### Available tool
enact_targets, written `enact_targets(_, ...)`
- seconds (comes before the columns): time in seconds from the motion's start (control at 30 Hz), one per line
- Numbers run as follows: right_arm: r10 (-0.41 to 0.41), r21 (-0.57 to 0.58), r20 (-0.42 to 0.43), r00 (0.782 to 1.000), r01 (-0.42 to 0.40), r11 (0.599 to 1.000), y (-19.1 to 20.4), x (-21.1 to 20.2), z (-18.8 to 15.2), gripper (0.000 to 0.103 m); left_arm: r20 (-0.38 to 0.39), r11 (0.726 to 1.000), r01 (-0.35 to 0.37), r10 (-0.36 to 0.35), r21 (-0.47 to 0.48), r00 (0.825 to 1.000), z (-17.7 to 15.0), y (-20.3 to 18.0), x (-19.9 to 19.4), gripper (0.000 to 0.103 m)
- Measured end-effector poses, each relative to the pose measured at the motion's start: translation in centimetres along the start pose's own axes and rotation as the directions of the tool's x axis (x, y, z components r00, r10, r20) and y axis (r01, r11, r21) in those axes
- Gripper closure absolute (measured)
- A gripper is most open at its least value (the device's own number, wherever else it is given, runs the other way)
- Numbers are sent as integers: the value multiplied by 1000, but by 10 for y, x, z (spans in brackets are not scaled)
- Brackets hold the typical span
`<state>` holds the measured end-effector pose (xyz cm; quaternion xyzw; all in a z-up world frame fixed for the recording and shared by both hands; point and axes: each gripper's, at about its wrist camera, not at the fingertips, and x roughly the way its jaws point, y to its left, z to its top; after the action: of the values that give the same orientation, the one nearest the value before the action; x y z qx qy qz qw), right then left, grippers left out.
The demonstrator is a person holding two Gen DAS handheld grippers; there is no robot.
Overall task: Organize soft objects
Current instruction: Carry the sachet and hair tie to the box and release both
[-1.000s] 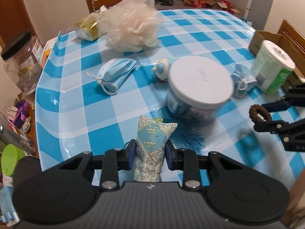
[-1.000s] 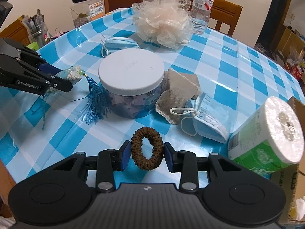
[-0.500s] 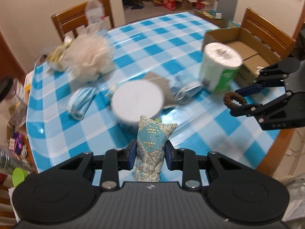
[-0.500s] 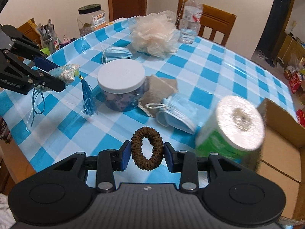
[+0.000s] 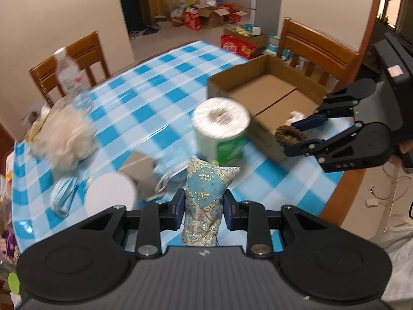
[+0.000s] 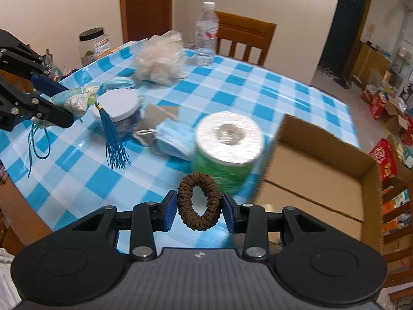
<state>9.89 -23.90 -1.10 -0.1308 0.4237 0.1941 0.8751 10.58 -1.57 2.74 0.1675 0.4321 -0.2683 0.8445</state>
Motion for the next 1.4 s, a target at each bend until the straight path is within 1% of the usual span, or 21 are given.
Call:
enact_targets(0.23,-30,5,28,999,30,1000,-48,-11,-9,61,24,999,30,-31,35,999,32,-47,7,74)
enact_targets(0.4,-32,3,34,999,31,999,-78,-6,-12,61,25,999,36,-37,41,999,48,-72,15,74)
enact_targets(0.53,-28,-12,45,999,29,1000,-97,4,-9,60,27,999,26,-27,37,999,60,-87,21,74)
enact_targets(0.6,-42,-15,60,997,43,999,-106,11,-8,53,31,999,18,-19,30,999,65,-93,24,74)
enact_targets(0.67,-35,-6,61,998,35,999,-114,18,-9,28,34,1000,9,-10,23,999,72,-98,27,74)
enact_targets(0.73,-34,10,62,997,33,999,-121,25,-11,18,40,1000,2,-2,19,999,79,-103,31,74)
enact_targets(0.87,-5,33,50,999,3,999,-128,29,-19,15,48,1000,-6,5,16,999,92,-111,38,74)
enact_targets(0.97,1,39,44,999,-2,999,-130,28,-26,5,53,1000,-2,1,22,999,103,-116,45,74)
enact_targets(1.0,4,41,45,999,-6,999,-130,26,-28,4,54,1000,0,-1,24,999,107,-118,47,74)
enact_targets(1.13,10,64,53,999,-13,998,-134,19,-34,2,67,999,8,-11,51,998,126,-125,54,74)
enact_targets(1.23,-9,83,67,998,3,997,-138,14,-38,0,92,997,9,-16,72,996,145,-128,64,74)
enact_targets(1.4,-32,113,77,997,24,993,-144,7,-45,0,120,999,31,-34,30,992,179,-127,92,74)
